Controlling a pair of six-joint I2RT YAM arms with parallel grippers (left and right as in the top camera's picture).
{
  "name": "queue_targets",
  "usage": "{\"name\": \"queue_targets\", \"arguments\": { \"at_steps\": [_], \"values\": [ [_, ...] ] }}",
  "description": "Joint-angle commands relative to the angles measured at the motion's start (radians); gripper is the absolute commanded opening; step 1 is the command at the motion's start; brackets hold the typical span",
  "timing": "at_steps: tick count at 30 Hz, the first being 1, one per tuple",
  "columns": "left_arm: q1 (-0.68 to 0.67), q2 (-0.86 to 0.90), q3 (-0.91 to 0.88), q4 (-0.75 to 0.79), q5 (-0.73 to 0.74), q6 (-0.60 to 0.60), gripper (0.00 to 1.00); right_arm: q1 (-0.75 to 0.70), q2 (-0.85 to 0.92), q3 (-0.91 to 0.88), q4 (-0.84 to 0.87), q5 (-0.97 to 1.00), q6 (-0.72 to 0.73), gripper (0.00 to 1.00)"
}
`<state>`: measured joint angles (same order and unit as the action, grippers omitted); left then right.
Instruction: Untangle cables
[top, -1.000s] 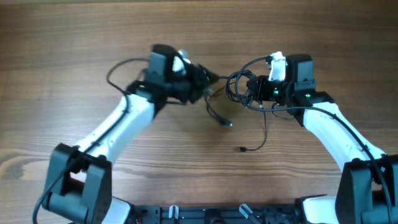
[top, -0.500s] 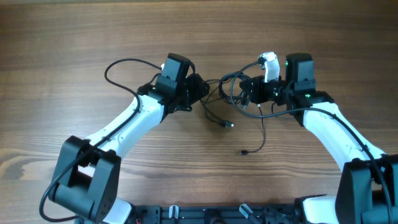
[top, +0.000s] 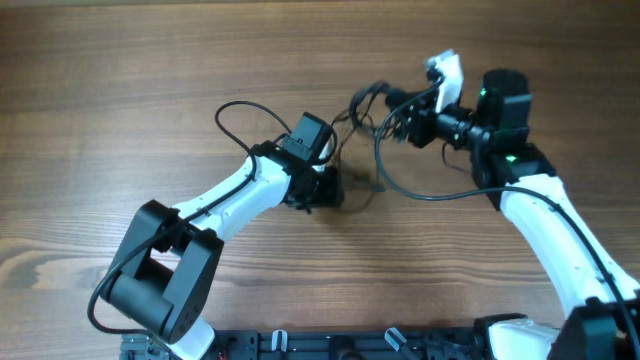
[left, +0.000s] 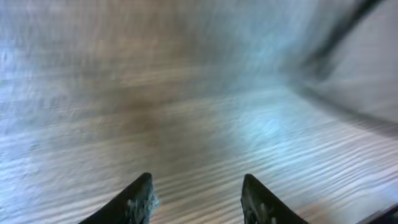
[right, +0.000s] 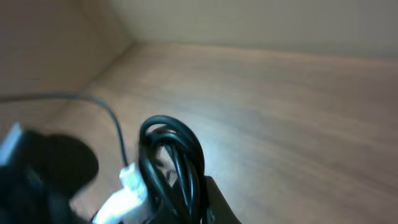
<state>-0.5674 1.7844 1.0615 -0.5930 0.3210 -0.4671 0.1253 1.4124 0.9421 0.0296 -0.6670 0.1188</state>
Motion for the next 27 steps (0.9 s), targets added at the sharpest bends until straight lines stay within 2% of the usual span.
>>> {"name": "queue_targets", "arguments": {
  "at_steps": [1,3,6,8,10,12,14,16,18,19,24,26,27],
  "values": [
    [-0.004,0.013,-0.007,-0.089,-0.095,0.176,0.47,-0.08,-0.038,0.147,-0.061,0.108,0.001,0.04],
    [-0.004,0.013,-0.007,-0.11,-0.172,0.175,0.47,-0.109,-0.039,0.188,-0.121,0.103,-0.016,0.04],
    [0.009,0.003,-0.001,-0.096,-0.186,0.162,0.5,-0.108,-0.038,0.189,-0.238,0.103,-0.079,0.04],
    [0.04,-0.014,0.023,-0.105,-0.244,0.093,0.49,-0.108,-0.038,0.189,-0.312,0.106,-0.089,0.04],
    [0.087,-0.048,0.06,-0.1,-0.243,0.036,0.54,-0.106,-0.038,0.189,-0.381,0.031,-0.061,0.04],
    [0.127,-0.095,0.097,-0.066,-0.155,0.018,0.63,-0.106,-0.038,0.189,-0.433,-0.046,-0.014,0.04],
    [0.15,-0.143,0.106,0.027,0.014,0.018,0.72,-0.106,-0.036,0.189,-0.473,-0.051,0.057,0.04],
    [0.16,-0.182,0.106,0.154,0.197,0.018,0.74,-0.106,-0.024,0.185,-0.51,-0.087,0.133,0.04],
    [0.16,-0.19,0.106,0.259,0.343,0.005,0.73,-0.105,0.0,0.156,-0.51,-0.102,0.272,0.04],
    [0.159,-0.189,0.106,0.308,0.397,-0.08,0.73,-0.103,0.02,0.144,-0.508,-0.105,0.27,0.04],
    [0.122,-0.187,0.104,0.311,0.396,-0.399,0.71,-0.097,0.053,0.144,-0.424,-0.071,0.259,0.05],
    [0.096,-0.186,0.104,0.313,0.375,-0.537,0.74,-0.075,0.057,0.144,-0.401,-0.034,0.286,0.05],
    [0.067,-0.182,0.104,0.313,0.319,-0.631,0.74,-0.058,0.057,0.144,-0.394,-0.032,0.315,0.05]
  ]
}}
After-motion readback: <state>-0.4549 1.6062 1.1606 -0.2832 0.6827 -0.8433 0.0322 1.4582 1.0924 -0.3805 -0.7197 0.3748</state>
